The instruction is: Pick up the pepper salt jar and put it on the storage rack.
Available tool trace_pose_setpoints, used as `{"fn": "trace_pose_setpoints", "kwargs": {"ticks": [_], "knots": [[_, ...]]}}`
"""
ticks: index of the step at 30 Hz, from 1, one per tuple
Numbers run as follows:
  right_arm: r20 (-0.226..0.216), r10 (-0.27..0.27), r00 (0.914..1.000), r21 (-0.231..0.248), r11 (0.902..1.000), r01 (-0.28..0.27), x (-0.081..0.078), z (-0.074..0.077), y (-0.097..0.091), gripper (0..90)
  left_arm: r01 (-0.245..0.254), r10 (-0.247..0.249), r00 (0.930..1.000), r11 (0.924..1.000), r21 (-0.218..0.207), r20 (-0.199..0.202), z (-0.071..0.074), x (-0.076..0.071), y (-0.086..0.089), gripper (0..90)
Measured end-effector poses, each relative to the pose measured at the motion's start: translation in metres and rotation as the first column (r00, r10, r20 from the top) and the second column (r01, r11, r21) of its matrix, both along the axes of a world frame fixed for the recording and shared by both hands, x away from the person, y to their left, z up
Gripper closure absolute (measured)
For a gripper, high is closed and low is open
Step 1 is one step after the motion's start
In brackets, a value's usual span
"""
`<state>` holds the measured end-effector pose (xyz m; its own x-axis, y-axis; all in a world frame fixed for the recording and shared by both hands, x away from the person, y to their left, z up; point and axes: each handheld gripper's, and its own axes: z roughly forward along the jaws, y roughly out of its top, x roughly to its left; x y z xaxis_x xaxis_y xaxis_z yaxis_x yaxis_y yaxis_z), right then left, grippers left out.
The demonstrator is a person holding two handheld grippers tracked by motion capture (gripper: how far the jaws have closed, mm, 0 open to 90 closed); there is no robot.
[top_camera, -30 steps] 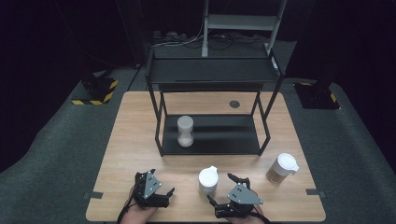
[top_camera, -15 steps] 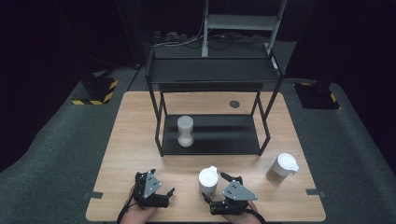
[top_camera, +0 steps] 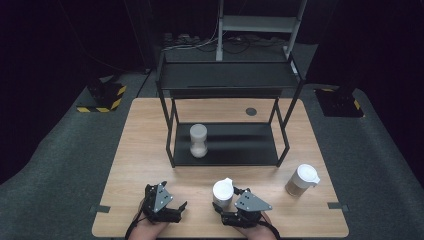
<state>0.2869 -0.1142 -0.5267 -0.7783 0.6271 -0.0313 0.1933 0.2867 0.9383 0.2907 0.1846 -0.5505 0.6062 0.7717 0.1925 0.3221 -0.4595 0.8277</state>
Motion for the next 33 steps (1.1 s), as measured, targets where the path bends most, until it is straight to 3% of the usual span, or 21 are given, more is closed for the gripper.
{"fn": "trace_pose_setpoints", "kwargs": {"ticks": [7, 20, 33], "knots": [[-0.014, 0.002, 0.9999, 0.023, 0.9997, -0.002, 0.004, -0.001, 0.000, 29.1, 0.002, -0.002, 1.0000, 1.0000, 0.000, -0.002, 0.000, 0.000, 0.000, 1.1], [0.009, 0.006, 0.9999, 0.031, 0.9995, -0.006, 0.004, -0.003, 0.000, 30.3, 0.006, -0.006, 1.0000, 1.0000, -0.003, -0.002, 0.000, 0.000, 0.000, 1.1], [0.016, -0.058, 0.9982, 0.031, 0.9979, 0.057, 0.009, 0.000, -0.012, 30.3, 0.009, -0.009, 1.0000, 1.0000, -0.002, -0.003, 0.000, 0.000, 0.000, 1.1]]}}
